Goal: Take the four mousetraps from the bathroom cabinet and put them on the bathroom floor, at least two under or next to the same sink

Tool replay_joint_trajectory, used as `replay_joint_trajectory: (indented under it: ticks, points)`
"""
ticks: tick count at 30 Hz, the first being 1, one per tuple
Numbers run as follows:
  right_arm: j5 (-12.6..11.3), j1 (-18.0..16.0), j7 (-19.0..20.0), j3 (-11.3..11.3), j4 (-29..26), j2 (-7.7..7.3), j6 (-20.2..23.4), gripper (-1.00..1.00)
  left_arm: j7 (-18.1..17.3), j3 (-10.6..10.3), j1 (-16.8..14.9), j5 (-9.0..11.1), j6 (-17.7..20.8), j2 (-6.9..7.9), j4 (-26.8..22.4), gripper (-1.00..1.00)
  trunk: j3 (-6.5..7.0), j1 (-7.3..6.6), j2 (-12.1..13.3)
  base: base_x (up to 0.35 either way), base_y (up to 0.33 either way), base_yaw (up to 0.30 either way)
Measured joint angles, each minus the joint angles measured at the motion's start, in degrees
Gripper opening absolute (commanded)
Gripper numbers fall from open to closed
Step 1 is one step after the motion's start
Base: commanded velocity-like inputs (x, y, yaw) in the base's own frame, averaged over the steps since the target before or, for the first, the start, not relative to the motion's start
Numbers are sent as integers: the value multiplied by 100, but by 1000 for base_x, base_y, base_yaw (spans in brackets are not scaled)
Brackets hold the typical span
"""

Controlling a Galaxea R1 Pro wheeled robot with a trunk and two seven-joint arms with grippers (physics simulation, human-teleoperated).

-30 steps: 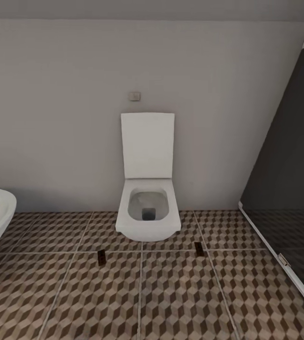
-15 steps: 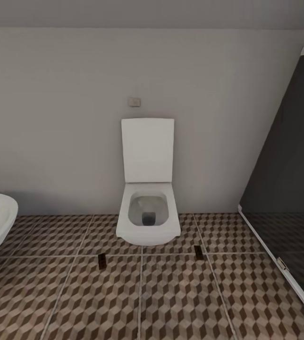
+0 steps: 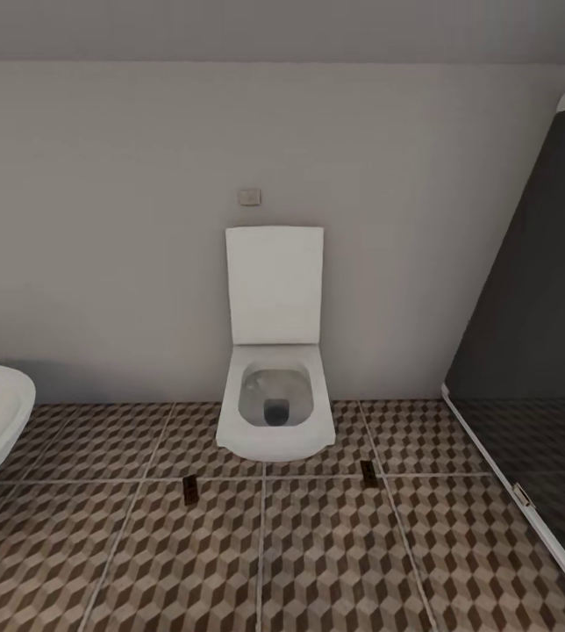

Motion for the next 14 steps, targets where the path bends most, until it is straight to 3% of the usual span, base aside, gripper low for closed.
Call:
replay_joint_trajectory:
  ticks: [14]
  points:
    - [0, 1, 0, 0, -1, 26, -1, 100, 8, 0, 0, 5, -4, 24, -7, 100, 0, 0, 0, 0, 0, 0]
